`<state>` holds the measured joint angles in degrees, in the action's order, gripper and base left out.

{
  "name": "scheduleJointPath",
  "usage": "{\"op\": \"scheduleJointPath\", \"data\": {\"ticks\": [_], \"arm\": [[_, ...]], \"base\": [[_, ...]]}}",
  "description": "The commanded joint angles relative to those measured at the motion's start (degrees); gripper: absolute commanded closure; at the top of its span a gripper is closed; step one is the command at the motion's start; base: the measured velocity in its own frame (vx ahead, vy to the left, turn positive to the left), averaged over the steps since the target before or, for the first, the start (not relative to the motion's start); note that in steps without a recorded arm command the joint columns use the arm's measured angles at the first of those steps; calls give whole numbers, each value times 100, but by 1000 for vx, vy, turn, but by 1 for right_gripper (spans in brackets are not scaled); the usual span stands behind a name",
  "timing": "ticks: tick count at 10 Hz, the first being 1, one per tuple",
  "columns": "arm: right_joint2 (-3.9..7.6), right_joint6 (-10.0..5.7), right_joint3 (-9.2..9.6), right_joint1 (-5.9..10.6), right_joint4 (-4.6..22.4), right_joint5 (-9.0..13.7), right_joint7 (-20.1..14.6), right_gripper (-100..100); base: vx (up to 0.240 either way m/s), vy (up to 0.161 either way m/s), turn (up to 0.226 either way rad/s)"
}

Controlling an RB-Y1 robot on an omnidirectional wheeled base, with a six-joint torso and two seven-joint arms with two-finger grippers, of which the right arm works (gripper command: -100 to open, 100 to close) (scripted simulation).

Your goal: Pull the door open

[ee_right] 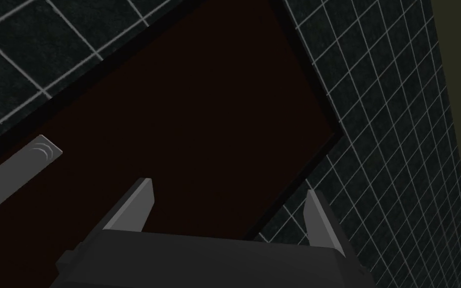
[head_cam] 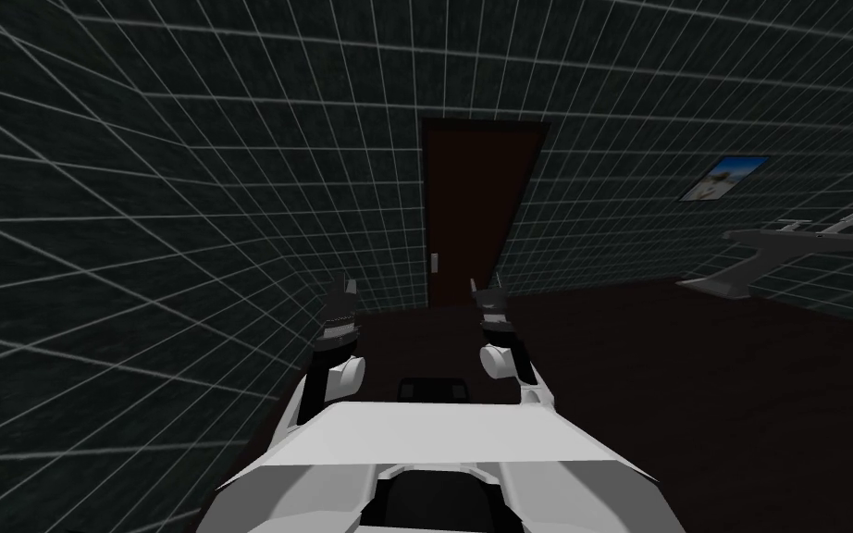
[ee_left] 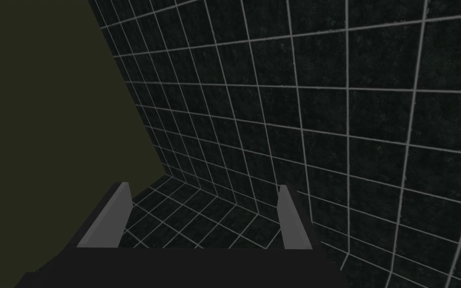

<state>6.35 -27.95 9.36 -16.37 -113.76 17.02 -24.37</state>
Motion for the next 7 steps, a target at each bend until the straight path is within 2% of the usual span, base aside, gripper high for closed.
{"op": "scheduleJointPath", "data": {"ticks": [1, 7], "arm": [[42, 18, 120, 142, 192, 107, -178, -100], [313, 24, 533, 611, 909, 558, -897, -100]], "base": [[96, 43, -39], [98, 38, -48]]}}
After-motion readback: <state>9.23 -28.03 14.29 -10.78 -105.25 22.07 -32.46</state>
